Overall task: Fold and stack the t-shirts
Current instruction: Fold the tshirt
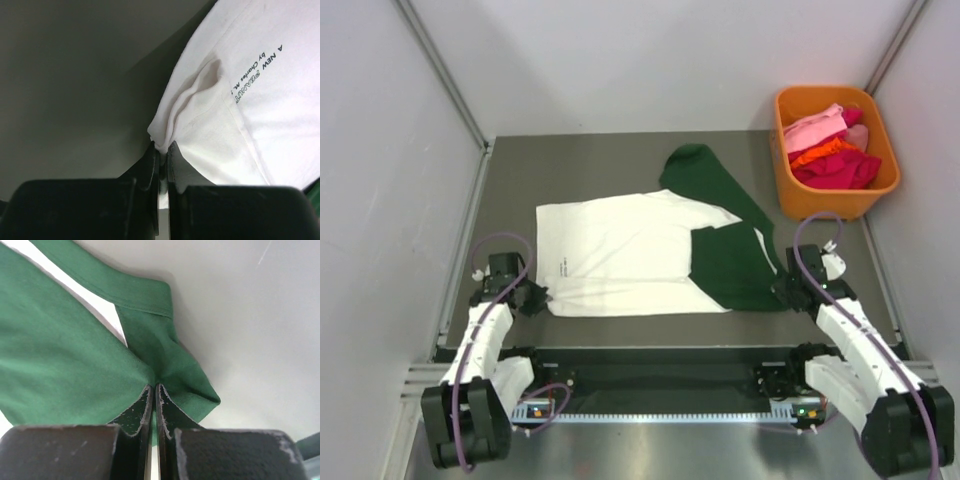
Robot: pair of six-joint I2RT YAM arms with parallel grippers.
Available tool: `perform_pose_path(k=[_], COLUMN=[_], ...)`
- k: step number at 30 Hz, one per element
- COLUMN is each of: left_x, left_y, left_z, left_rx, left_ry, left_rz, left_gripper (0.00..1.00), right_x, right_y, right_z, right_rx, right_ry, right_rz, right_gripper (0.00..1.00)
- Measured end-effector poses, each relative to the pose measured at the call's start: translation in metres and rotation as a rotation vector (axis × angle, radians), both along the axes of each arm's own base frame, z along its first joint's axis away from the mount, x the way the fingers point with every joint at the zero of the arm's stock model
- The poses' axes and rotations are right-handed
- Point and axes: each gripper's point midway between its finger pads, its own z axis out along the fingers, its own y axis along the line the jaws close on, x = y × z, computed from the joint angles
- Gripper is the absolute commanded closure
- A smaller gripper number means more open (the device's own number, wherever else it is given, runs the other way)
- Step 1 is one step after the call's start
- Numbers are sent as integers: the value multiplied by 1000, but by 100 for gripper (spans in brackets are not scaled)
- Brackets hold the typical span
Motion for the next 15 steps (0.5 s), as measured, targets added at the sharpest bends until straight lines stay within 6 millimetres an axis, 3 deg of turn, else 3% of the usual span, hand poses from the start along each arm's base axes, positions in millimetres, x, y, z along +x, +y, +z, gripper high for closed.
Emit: perform_pose_path(k=[1,4,5,6,8,9,12,15], left_x=[-2,-4,-3,-3,-4,-4,-6,-3], left_y=[0,-1,-2,-3,-5,-7,-10,-12], left_z=[1,3,4,4,5,5,7,18], left_rx=[-2,-4,-6,-10,-18,-25,-43,-45], left_ry=[1,-5,-9,-10,-11,-12,-6,-24], left_rz=[2,0,-4,-9,-22,-29,-43,-59], left_gripper=[100,91,84,79,69,59,46,37], right_x=[-2,-5,-6,-6,-6,-6,-4,11], right_y=[0,0,-1,0,1,1,4,16], right_z=[2,8,10,11,14,16,20,35], right_rx=[2,6,4,8,3,1,-6,7], right_ry=[-7,-30,-38,-46,-57,-64,-81,-143], right_rz=[1,6,9,13,36,48,98,207], right_gripper=[96,62,44,36,30,29,29,29])
